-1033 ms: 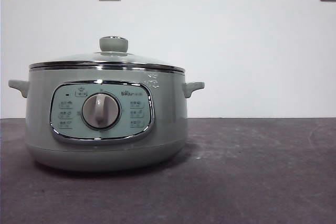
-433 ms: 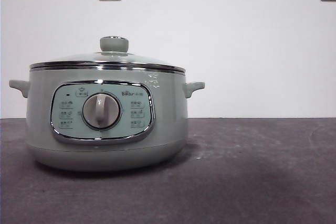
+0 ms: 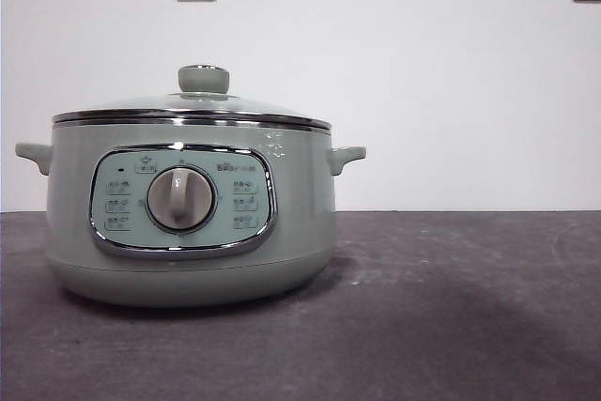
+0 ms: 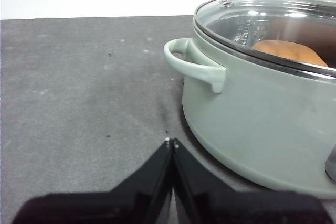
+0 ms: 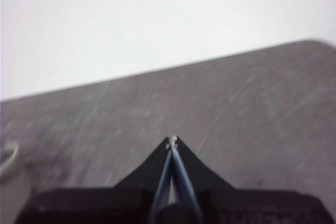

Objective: Pick up the potato,open the lid,put the potato in the pot,close the lid

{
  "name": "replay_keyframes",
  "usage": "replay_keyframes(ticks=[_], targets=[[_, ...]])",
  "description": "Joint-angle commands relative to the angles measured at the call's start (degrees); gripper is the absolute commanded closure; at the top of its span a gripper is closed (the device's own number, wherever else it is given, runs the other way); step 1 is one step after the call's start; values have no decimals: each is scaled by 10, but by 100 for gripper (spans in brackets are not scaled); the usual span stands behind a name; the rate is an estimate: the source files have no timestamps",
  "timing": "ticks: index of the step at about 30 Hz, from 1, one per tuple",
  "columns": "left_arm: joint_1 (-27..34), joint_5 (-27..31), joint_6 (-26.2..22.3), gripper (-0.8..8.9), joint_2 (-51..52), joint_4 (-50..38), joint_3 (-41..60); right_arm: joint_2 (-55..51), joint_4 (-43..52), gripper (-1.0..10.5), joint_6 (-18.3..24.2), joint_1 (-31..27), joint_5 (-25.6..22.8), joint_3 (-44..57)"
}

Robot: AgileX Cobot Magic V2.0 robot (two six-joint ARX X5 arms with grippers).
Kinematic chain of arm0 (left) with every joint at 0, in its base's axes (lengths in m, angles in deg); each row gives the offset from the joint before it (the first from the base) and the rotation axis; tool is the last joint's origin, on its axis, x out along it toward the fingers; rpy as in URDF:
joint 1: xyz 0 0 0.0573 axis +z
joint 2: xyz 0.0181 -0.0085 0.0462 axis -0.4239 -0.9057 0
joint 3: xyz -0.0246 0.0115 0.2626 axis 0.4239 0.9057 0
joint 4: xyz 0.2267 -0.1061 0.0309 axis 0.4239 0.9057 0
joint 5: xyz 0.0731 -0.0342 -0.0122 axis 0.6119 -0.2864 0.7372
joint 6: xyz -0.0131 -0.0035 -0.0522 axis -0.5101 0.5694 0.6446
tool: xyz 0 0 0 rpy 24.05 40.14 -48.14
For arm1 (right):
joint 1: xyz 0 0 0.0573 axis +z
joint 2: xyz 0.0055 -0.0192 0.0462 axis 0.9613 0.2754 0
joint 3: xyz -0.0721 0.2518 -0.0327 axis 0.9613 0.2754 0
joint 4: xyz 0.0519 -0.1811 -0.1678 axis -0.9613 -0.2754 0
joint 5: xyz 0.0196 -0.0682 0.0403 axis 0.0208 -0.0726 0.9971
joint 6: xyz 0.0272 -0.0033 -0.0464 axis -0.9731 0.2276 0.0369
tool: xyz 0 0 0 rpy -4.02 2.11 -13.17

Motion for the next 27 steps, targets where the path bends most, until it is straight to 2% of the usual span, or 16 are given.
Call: replay_keyframes(ticks=[1,5,16,27], targets=[[2,-2,-6,816,2,-1,9,-34,24,946,-5,-33,65,48],[2,-2,-6,816,2,-1,9,-79,27,946,2,-38,78,94],[1,-2,-6,816,2,-1,9,-77,30,946,9,-23,77,158],[1,-2,-6,816,2,-1,9,-77,33,946,30,0,80,160]])
